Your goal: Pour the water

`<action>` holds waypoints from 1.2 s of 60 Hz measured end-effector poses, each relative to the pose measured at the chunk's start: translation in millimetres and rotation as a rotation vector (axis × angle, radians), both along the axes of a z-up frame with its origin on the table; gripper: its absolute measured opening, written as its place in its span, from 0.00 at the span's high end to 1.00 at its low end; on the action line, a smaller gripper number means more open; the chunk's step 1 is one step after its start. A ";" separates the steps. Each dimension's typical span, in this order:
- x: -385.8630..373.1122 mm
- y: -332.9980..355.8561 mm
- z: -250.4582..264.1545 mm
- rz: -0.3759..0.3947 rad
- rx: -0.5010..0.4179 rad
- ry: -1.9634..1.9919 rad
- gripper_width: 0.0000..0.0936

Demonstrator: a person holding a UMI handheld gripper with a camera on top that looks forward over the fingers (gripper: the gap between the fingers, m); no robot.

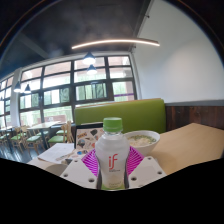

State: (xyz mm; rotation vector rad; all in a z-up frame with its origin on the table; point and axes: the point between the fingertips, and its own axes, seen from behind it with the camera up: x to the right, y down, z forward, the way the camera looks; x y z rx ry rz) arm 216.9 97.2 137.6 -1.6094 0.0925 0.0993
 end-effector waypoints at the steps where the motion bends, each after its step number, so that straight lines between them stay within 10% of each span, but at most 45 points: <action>1: -1.0 5.5 -3.3 0.008 -0.006 -0.002 0.68; 31: -8.1 10.9 -34.8 0.045 -0.018 -0.110 0.64; 40: -7.8 8.7 -40.8 0.036 -0.071 -0.119 0.42; 45: -4.6 -10.9 -45.7 0.043 -0.142 -0.125 0.09; 72: -30.4 -250.1 27.4 0.023 -0.105 -0.009 0.12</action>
